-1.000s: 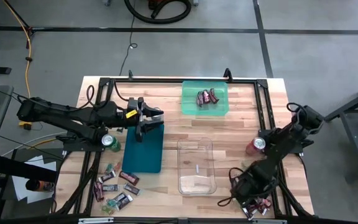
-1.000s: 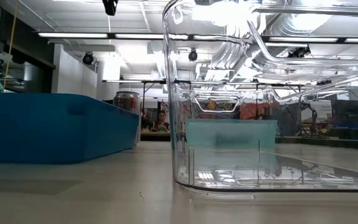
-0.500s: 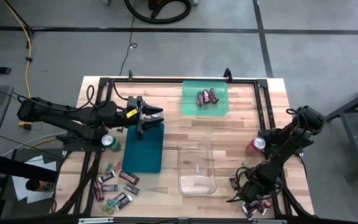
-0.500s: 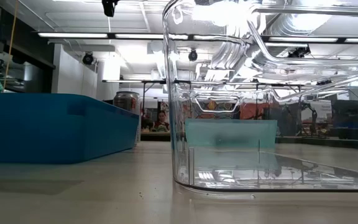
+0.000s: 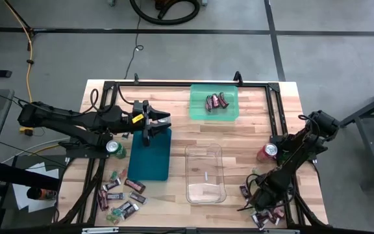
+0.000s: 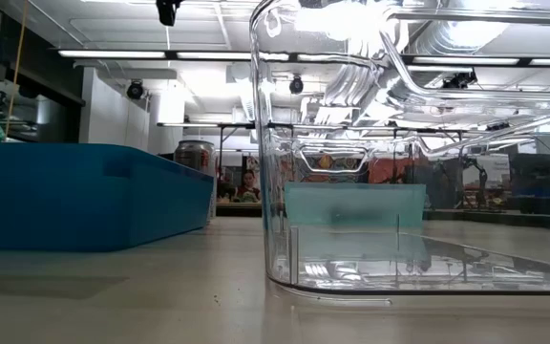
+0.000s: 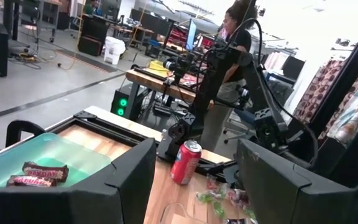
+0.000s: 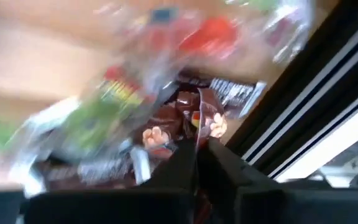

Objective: Sort candy
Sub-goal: Put the chocolate peanut bar into the green bin

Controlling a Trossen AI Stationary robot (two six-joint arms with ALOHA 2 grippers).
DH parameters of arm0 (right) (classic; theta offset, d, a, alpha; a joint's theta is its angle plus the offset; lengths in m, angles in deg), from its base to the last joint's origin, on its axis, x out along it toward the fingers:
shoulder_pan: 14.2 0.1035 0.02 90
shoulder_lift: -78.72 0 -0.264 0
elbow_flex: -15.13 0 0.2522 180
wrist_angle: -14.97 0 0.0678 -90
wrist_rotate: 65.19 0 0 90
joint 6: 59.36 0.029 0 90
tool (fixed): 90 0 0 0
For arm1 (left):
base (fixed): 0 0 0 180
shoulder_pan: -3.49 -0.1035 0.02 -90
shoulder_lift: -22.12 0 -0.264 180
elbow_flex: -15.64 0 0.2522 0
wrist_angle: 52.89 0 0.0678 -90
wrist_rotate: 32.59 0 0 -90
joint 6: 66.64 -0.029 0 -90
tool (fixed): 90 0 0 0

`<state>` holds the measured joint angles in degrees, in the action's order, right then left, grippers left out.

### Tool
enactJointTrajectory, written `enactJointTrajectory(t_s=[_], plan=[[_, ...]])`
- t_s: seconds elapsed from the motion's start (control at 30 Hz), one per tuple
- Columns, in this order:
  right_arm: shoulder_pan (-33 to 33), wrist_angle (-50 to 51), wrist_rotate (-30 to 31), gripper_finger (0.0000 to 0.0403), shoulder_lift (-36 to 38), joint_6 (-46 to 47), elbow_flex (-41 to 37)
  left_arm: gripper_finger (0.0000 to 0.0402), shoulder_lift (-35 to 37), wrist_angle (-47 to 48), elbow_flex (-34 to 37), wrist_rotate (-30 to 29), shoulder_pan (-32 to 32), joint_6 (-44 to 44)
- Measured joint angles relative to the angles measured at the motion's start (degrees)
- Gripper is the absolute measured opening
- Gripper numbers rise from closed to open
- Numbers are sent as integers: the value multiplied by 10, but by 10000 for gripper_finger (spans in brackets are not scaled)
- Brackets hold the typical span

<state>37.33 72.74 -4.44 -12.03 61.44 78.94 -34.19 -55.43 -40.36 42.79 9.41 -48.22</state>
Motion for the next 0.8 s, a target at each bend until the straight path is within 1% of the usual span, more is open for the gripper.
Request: enactJointTrajectory(t_s=[0.1, 0.17, 0.27, 0.33, 0.5, 0.57, 0.63, 0.7, 0.73, 0.8], plan=[[-1, 61, 9, 22, 18, -39, 43, 209, 8, -1, 0, -10, 0, -1], [-4, 115, 32, 18, 37, -71, 78, 209, 15, -1, 0, -15, 0, -6], [-12, 179, 95, 4, 73, -128, 126, 209, 26, -1, 0, -15, -5, -11], [-21, 191, 162, 7, 98, -177, 149, 209, 33, -1, 0, -15, -9, -9], [-63, 170, 369, 5, 151, -298, 167, 209, 44, 0, 0, -11, -14, 5], [-93, 156, 432, 2, 160, -362, 166, 209, 45, -1, 0, -11, -14, 10], [-130, 128, 478, 3, 162, -450, 166, 209, 44, 1, 0, -10, -14, 10], [-173, 79, 513, 3, 162, -562, 166, 209, 44, 0, 0, -10, -14, 10], [-196, 45, 524, 3, 162, -625, 166, 209, 44, 0, 0, -10, -14, 10], [-248, -41, 527, 3, 162, -756, 166, 209, 44, 0, 0, -10, -14, 15]])
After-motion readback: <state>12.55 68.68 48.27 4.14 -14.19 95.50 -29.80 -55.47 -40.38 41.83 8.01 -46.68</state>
